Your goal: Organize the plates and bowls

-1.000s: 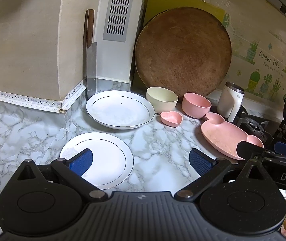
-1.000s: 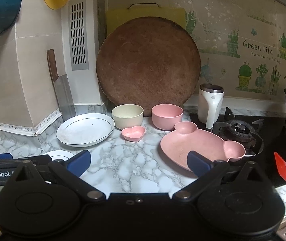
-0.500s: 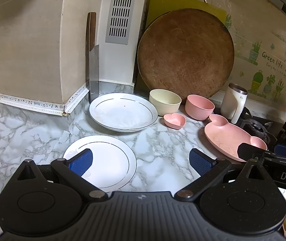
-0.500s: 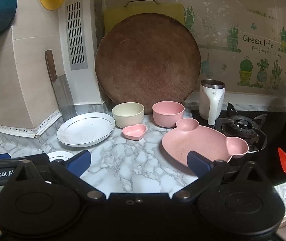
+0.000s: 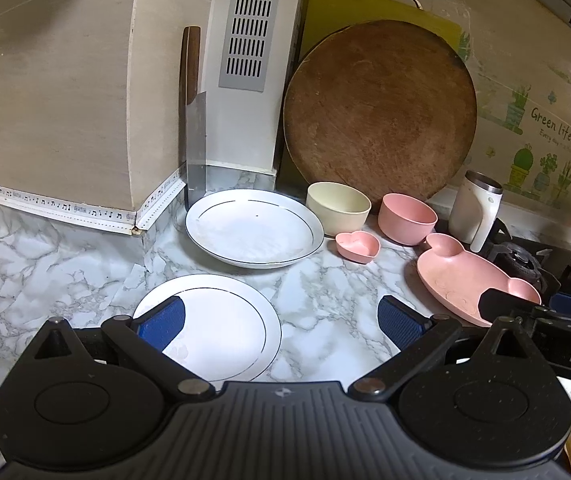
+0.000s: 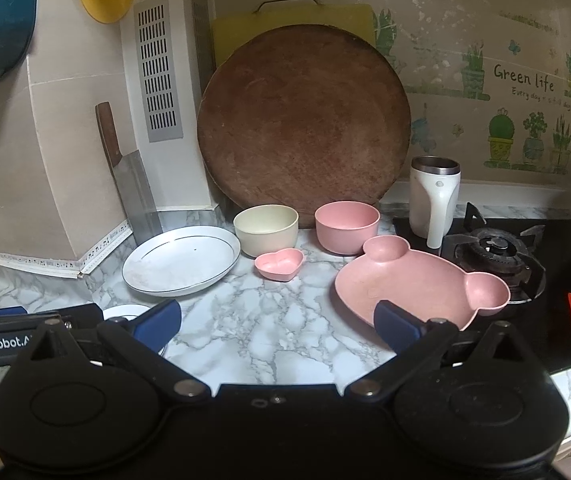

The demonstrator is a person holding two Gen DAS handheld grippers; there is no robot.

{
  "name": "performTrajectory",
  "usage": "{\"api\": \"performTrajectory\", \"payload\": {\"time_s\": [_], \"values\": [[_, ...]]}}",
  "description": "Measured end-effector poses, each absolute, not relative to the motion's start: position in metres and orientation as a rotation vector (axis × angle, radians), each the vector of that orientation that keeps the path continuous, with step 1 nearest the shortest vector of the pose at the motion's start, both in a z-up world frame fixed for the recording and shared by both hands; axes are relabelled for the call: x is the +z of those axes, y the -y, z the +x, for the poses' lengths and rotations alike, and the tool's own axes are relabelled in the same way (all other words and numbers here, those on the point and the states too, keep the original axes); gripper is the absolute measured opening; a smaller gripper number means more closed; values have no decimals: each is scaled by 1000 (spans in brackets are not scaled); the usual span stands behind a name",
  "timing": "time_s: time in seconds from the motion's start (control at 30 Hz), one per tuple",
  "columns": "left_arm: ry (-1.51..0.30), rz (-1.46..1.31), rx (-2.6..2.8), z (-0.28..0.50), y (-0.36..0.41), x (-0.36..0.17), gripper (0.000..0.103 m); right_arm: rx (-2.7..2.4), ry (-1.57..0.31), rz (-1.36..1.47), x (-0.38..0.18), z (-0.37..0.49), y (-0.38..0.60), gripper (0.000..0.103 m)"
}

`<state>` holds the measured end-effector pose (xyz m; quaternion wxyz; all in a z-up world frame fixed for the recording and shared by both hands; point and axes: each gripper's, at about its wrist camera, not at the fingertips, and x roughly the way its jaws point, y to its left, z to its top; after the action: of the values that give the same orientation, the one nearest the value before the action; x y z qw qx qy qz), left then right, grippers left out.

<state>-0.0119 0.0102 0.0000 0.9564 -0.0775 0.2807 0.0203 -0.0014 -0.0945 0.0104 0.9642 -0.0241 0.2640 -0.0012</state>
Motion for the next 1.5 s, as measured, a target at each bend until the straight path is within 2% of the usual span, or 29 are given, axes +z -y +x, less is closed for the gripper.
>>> {"api": "performTrajectory", "payload": {"time_s": [0.53,0.9,1.0,1.07,1.23,1.3,1.37,1.43,1.5], "values": [[-593,-142,55,11,-6,-4,103,47,-550,-83,5,30,94,103],[-603,-137,140,57,-32,-1,103,165,-654,-59,2,102,93,103],[-612,-150,173,77,-50,-1,103,194,-681,-81,-2,125,85,100],[-619,-146,198,89,-58,-1,103,204,-706,-83,-2,141,81,94],[-654,-155,206,121,-71,-5,103,275,-752,-110,-5,182,68,93],[-680,-171,207,136,-76,-10,103,273,-790,-103,-12,203,67,89],[-710,-186,206,148,-79,-16,103,274,-833,-80,-21,220,67,81],[-728,-209,206,158,-83,-22,102,282,-869,-55,-30,232,68,79],[-747,-210,214,169,-86,-28,91,285,-895,-40,-39,245,69,77]]}}
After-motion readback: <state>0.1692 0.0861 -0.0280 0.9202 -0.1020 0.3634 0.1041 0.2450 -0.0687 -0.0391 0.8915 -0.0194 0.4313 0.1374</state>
